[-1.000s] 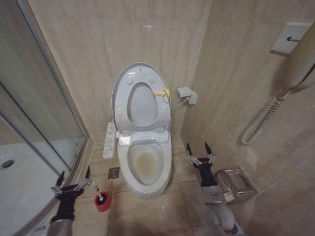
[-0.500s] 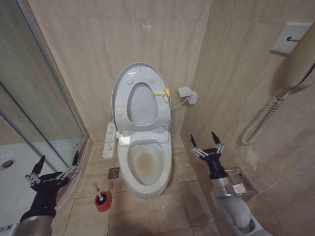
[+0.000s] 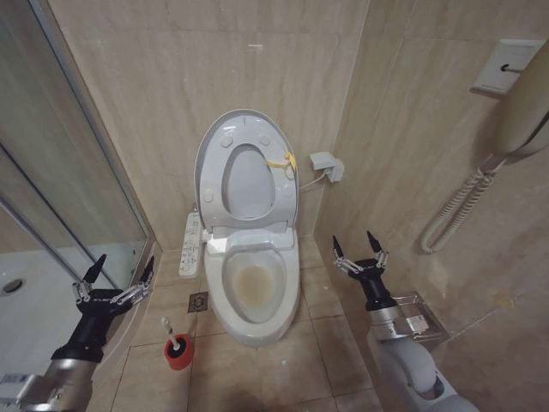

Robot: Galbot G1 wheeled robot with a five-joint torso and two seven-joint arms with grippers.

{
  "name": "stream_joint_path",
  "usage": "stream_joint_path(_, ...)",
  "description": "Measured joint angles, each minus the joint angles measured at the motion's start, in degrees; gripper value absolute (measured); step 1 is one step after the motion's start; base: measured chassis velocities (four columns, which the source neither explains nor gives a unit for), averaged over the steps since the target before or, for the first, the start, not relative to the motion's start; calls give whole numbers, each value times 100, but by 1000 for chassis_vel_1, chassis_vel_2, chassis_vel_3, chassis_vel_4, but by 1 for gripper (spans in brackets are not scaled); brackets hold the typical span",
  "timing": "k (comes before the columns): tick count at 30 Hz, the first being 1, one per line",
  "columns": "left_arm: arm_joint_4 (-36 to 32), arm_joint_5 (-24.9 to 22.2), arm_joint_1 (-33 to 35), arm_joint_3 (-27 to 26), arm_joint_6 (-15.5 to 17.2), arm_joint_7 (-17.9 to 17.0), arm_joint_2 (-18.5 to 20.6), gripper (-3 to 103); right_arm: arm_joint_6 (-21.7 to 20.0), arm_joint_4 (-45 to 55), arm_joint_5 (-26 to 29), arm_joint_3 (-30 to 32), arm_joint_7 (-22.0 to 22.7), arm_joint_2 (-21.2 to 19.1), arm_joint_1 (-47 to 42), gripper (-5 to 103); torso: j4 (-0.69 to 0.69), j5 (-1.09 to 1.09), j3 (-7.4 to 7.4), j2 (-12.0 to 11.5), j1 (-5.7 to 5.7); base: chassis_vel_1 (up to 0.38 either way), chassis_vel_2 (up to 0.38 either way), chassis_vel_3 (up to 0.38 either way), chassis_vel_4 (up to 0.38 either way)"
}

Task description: Open the toilet lid, clean the toilet bowl with a toilet brush, close the toilet lid, and flush.

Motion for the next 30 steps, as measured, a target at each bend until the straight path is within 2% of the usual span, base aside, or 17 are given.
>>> stream_joint_path(6,186,-130,-203,199,-14,-293,24,100,14,-33,-48,91,-30,136,-28,100,3,-1,0,0,0,0,0,0,0)
stream_joint_path(8,222,-130,-209,227,-36,-252,42,100,1,-56,-41,104,-30,153,-19,100,-2,-2,0,0,0,0,0,0,0)
stream_joint_path(11,218,-126,-183,240,-62,-160,58,100,19,-143,117,68,-130,160,25,100,3,-1,0,0,0,0,0,0,0)
stream_joint_path(20,204,-25,-193,245,-28,-60,125,100,155,-499,196,16,-297,173,279,100,0,0,-1,1,-2,-30,24,22,-32)
stream_joint_path(30,440,-38,-209,177,-45,-25,285,100,177,-961,505,-69,-350,27,841,100,4,1,0,-1,1,-182,173,197,-194)
